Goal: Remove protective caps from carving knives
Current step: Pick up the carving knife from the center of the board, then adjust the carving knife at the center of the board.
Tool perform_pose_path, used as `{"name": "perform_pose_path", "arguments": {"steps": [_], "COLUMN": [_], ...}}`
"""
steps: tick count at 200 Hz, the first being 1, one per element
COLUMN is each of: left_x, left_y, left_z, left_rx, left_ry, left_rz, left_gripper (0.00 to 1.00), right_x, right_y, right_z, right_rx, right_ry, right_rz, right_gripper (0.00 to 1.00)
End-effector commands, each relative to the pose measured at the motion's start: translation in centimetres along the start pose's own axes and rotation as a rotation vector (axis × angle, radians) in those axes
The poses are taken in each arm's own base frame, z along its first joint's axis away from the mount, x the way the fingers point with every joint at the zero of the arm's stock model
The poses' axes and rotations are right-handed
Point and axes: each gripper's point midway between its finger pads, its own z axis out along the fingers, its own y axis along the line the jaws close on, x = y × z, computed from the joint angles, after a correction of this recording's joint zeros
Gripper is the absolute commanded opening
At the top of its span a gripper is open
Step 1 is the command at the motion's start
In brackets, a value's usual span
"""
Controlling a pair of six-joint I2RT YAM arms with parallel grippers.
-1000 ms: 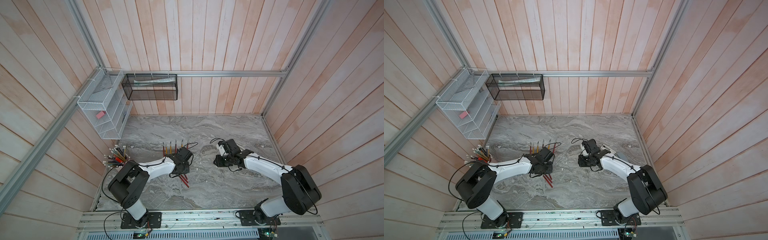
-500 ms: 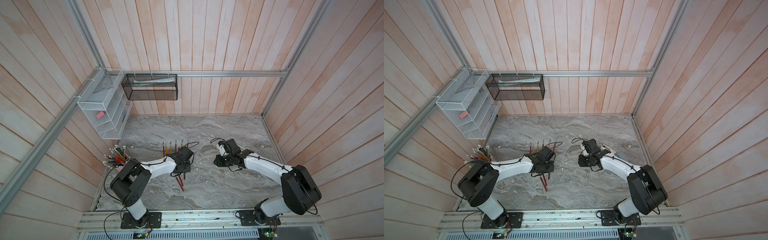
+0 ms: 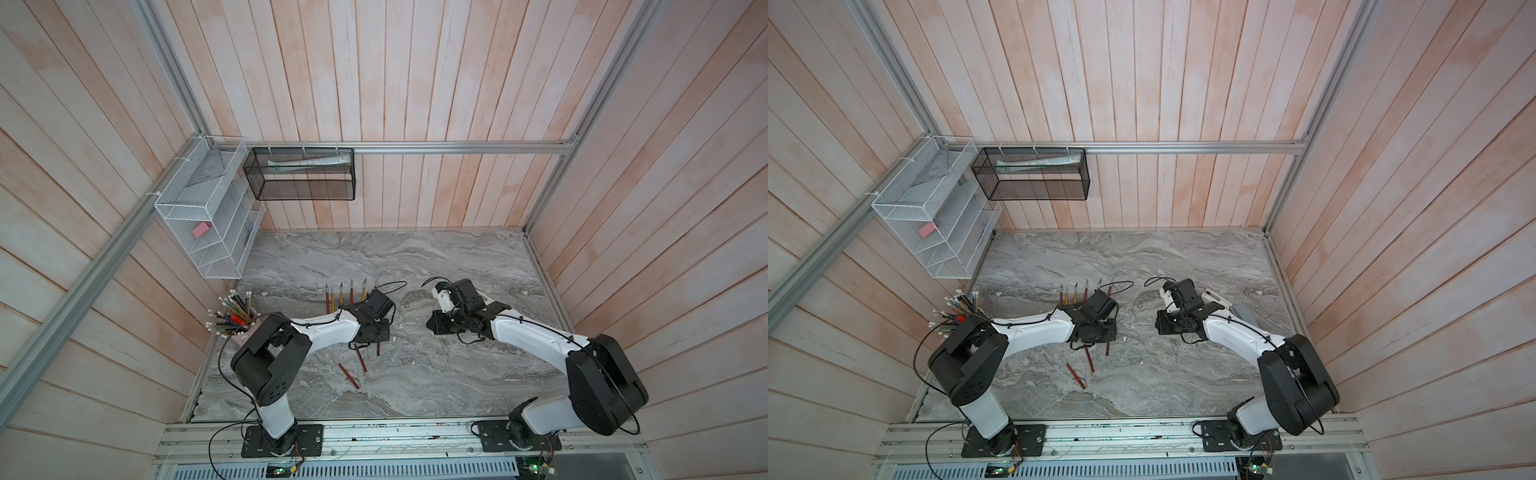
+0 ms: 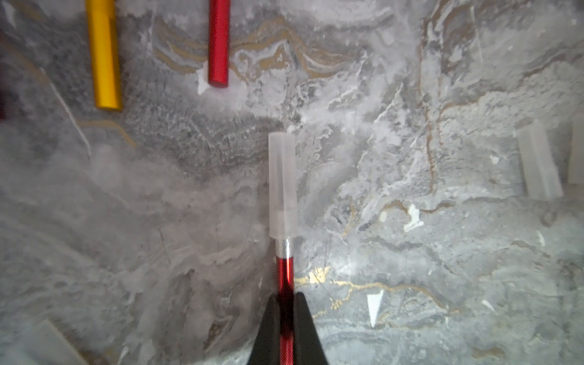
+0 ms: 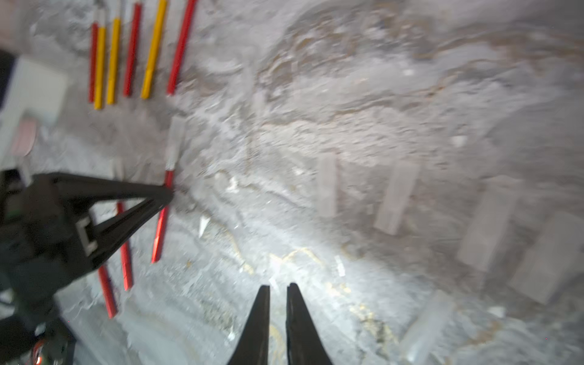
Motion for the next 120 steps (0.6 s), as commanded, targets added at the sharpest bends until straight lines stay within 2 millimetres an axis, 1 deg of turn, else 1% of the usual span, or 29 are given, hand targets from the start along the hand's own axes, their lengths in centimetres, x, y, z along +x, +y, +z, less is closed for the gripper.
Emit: {"name": "perform_pose_path", "arguments": {"steps": [1, 8, 21, 35, 51, 70, 84, 100, 120], "left_x": [-1.7, -2.4, -3.6, -4.9, -6.9, -9.3, -11.4, -13.4, -15.1], "left_y": [-0.3, -0.2, 0.3, 0.5, 0.4, 0.7, 1.2, 2.0, 2.7], "left_z": [-0.4, -0.5, -0.7, -1.2, -2.5, -4.8, -7.2, -9.9, -12.8], "left_rx": [0.01, 0.016, 0.027, 0.043, 0.074, 0.103, 0.129, 0.146, 0.179], "left_ry": [-0.017, -0.025, -0.039, -0.06, -0.102, -0.158, -0.215, -0.282, -0.344], "left_rz": [0.019, 0.012, -0.005, -0.017, -0.024, -0.044, -0.066, -0.09, -0.113], "left_gripper": [0.0, 0.0, 0.0, 0.0, 0.0, 0.0, 0.0, 0.0, 0.0], "right_x": [2.5, 4.1, 6.3, 7.6, 9.0, 10.9, 12.4, 13.9, 14.6], "right_y": [9.3, 11.2, 13.3, 14.2, 15.8, 18.2, 19.4, 20.4, 21.9], "right_z": [-2.2, -2.5, -2.5, -2.1, -1.9, -1.4, -0.3, 1.6, 4.0], "right_rx": [-0.321, -0.356, -0.367, -0.334, -0.346, -0.363, -0.344, -0.316, -0.29], "right_ry": [-0.06, -0.066, -0.075, -0.07, -0.064, -0.052, -0.025, 0.022, 0.058], "right_rz": [-0.219, -0.279, -0.356, -0.411, -0.478, -0.583, -0.667, -0.748, -0.824], "right_gripper": [0.0, 0.0, 0.0, 0.0, 0.0, 0.0, 0.0, 0.0, 0.0]}}
